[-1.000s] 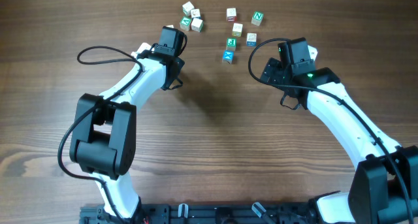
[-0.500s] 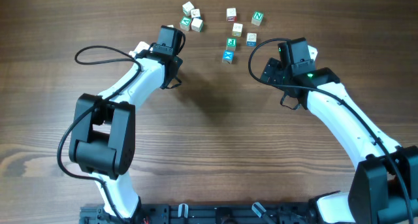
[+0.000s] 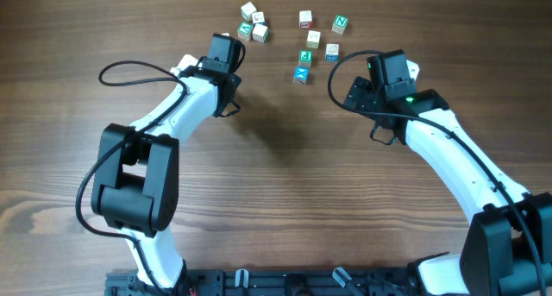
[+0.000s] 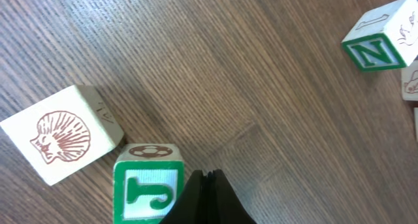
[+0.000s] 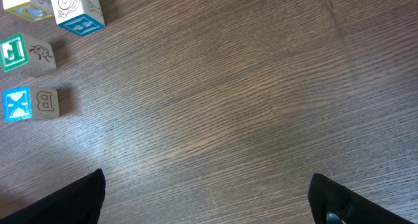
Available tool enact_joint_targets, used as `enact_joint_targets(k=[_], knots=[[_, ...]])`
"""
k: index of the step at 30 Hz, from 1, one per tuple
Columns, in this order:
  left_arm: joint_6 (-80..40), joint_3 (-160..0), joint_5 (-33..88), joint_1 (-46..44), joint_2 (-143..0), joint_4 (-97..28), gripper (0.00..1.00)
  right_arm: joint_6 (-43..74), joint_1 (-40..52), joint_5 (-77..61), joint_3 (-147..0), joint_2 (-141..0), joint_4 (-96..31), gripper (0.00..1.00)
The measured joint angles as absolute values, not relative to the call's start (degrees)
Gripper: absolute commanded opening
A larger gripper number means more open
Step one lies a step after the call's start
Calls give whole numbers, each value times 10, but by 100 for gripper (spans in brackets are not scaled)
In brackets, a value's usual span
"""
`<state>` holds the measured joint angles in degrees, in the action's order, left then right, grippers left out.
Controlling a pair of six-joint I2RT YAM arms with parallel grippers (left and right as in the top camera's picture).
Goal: Form a circle
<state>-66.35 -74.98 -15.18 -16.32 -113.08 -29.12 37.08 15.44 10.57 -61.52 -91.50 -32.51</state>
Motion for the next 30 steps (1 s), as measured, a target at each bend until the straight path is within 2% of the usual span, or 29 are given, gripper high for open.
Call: enact_joint_targets(k=[6,11,19,30], knots=[[-663,-750,-149,-163,-1131,-281,4,371,154,106,-615,-915,-325,100],[-632,-750,-94,-159,-1131,-248,4,371,154,106,-615,-915,-325,100],[-609,-751,6,-150,-1131,-337,4,371,154,106,-615,-915,-325,100],[-607,-751,20,-150,-1131,-364,4,371,154,106,-615,-915,-325,100]])
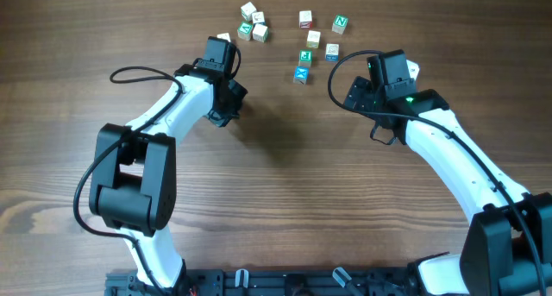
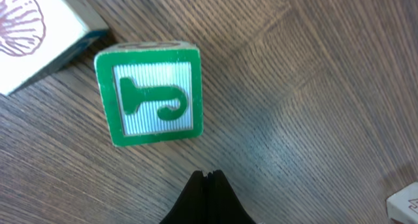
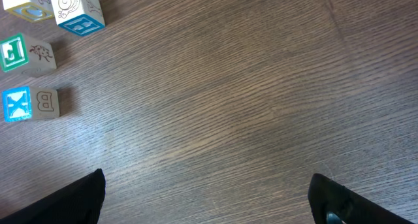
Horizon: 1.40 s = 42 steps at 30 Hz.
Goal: Form a circle
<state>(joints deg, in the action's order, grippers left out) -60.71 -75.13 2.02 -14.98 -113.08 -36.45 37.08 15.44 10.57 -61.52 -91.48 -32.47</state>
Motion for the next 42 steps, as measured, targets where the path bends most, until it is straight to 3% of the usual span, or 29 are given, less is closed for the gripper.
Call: enact_joint_targets(k=[42], knots=[[-607,-751,-46,-149,-1131,-360,4,371,154,106,-615,-915,-325,99]])
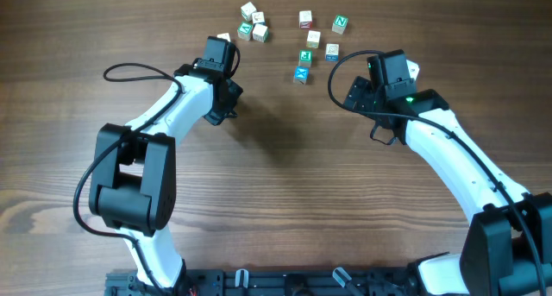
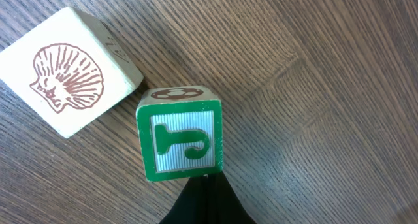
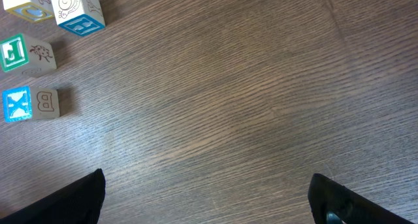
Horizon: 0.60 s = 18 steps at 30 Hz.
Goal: Form a circle
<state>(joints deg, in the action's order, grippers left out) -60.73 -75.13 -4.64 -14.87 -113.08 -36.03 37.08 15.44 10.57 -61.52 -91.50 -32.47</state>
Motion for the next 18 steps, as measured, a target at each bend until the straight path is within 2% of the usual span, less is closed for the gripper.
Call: enact_joint_targets(k=[18], knots=[[-607,-751,-49,-143,-1131,-360,4,371,154,106,-615,-915,-325,100]])
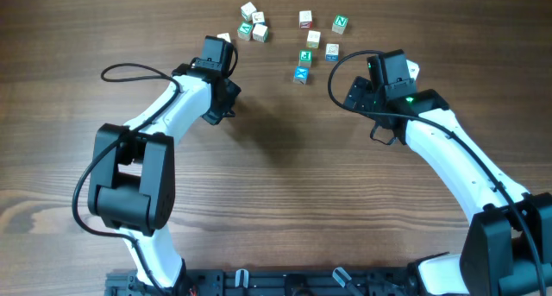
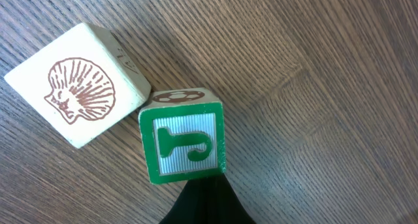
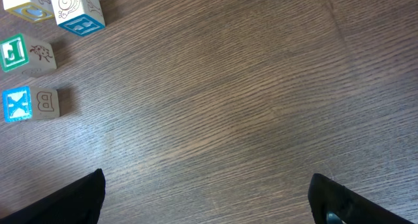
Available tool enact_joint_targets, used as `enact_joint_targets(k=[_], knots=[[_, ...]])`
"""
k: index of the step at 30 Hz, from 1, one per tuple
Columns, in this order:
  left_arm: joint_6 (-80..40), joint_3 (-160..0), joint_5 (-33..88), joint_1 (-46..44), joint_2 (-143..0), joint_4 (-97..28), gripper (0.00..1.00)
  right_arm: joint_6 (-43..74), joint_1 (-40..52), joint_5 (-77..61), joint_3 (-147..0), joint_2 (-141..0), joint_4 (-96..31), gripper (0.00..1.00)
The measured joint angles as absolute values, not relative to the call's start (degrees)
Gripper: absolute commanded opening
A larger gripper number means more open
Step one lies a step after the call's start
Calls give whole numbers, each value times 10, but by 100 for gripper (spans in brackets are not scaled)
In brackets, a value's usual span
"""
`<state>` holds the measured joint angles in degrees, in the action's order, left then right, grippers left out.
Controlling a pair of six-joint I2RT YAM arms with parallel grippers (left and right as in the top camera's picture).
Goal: Form a circle
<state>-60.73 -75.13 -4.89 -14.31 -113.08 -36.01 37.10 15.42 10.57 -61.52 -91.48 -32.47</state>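
Observation:
Small wooden letter blocks lie scattered at the table's far middle. In the left wrist view a green J block (image 2: 185,144) rests on the wood, its corner against a cream shell block (image 2: 81,110). My left gripper (image 2: 206,179) is shut and empty, its tips against the J block's near edge. My right gripper (image 3: 206,199) stands open over bare wood, to the right of a blue X block (image 3: 29,104) and a green block (image 3: 23,52). From overhead the left gripper (image 1: 217,56) covers the J block.
One cluster of blocks (image 1: 254,23) lies just beyond the left gripper, another cluster (image 1: 314,44) between the two arms. The right arm (image 1: 448,149) reaches in from the lower right. A black cable (image 1: 129,69) loops by the left arm.
The left gripper has shifted slightly. The shell block now sits lower in its view and meets the J block's corner. The shut tips press under the J block's near edge. The right arm is unchanged.
At first my shut left gripper stood beside the J block, the shell block to its left. A second later the J block lay farther ahead of the tips. Then the tips met its near edge, and now J and shell blocks touch. The right gripper stayed open and still.

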Motion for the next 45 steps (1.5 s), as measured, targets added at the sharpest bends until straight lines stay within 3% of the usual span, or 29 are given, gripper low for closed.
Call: enact_joint_targets(k=[13,20,27,33,45], knots=[[-607,-751,-46,-143,-1131,-356,4,371,154,106,-615,-915,-325,100],[-607,-751,-5,-152,-1131,-273,4,371,154,106,-615,-915,-324,100],[-545,-752,-46,-142,-1131,-179,4,371,154,106,-615,-915,-323,100],[-509,-752,-105,-115,-1131,-208,4,371,154,106,-615,-915,-323,100],[-519,-752,-113,-88,-1131,-320,4,371,154,106,-615,-915,-323,100]])
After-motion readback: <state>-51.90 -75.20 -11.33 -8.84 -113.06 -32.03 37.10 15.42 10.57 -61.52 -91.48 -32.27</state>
